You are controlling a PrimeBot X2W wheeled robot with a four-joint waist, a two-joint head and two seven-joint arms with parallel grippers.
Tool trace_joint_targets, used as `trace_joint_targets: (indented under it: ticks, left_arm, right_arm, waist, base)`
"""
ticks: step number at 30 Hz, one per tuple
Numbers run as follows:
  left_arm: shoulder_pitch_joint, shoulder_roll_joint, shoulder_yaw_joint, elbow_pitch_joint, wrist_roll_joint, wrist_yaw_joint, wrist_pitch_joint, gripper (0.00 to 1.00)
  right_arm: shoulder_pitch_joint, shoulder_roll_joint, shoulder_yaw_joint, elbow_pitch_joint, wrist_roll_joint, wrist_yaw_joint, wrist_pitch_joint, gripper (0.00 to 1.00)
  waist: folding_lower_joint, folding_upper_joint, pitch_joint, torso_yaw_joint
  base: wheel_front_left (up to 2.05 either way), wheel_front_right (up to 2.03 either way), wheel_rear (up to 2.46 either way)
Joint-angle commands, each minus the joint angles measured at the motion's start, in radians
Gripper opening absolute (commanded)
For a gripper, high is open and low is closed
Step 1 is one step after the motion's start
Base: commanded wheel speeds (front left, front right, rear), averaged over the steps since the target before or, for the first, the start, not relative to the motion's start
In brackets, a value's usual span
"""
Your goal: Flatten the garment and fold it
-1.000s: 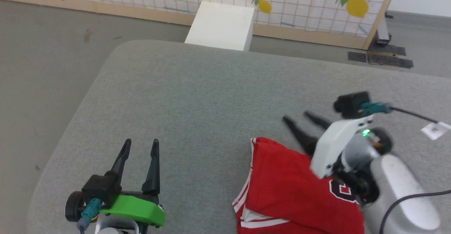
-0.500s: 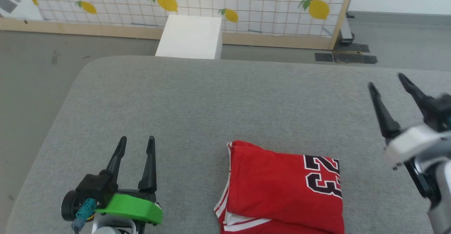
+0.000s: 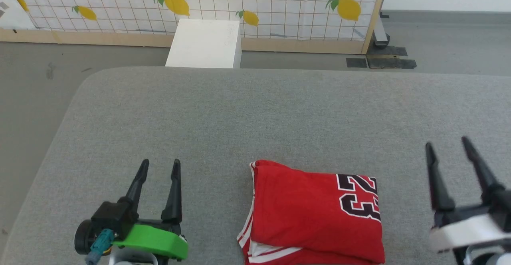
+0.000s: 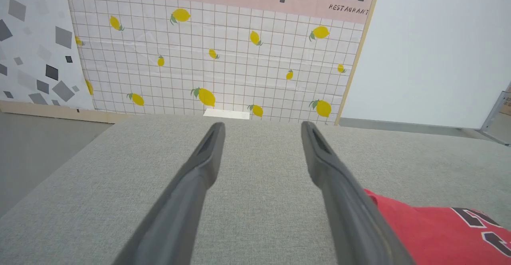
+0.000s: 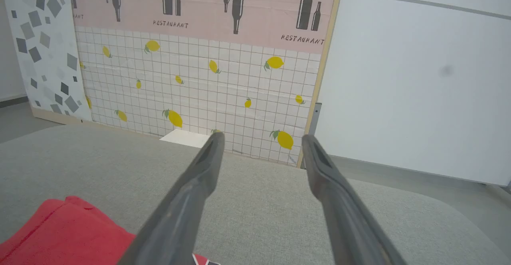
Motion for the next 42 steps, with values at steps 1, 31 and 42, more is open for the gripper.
trace_joint_targets:
  ticks: [1, 31, 42]
  left_arm:
    - [0.016, 0.003, -0.003, 0.002, -0.009, -0.004, -0.004, 1.0]
    - [0.004, 0.019, -0.026, 0.009, -0.005, -0.004, -0.004, 1.0]
    - [-0.045, 0.017, -0.048, 0.012, -0.008, -0.004, -0.004, 1.0]
  right_arm:
    - [0.028, 0.02, 0.0, -0.01, -0.022, -0.001, -0.013, 1.0]
    - [0.042, 0.034, 0.007, -0.029, 0.066, -0.001, 0.23, 1.0]
    - [-0.012, -0.024, -0.002, -0.017, 0.414, -0.001, 0.861, 1.0]
  waist:
    - [0.0, 0.0, 0.002, 0.001]
    - [0.0, 0.0, 0.042, 0.026]
    - [0.0, 0.0, 0.135, 0.068]
  base:
    - [0.0, 0.0, 0.0]
    - [0.0, 0.0, 0.0]
    - [0.0, 0.0, 0.0]
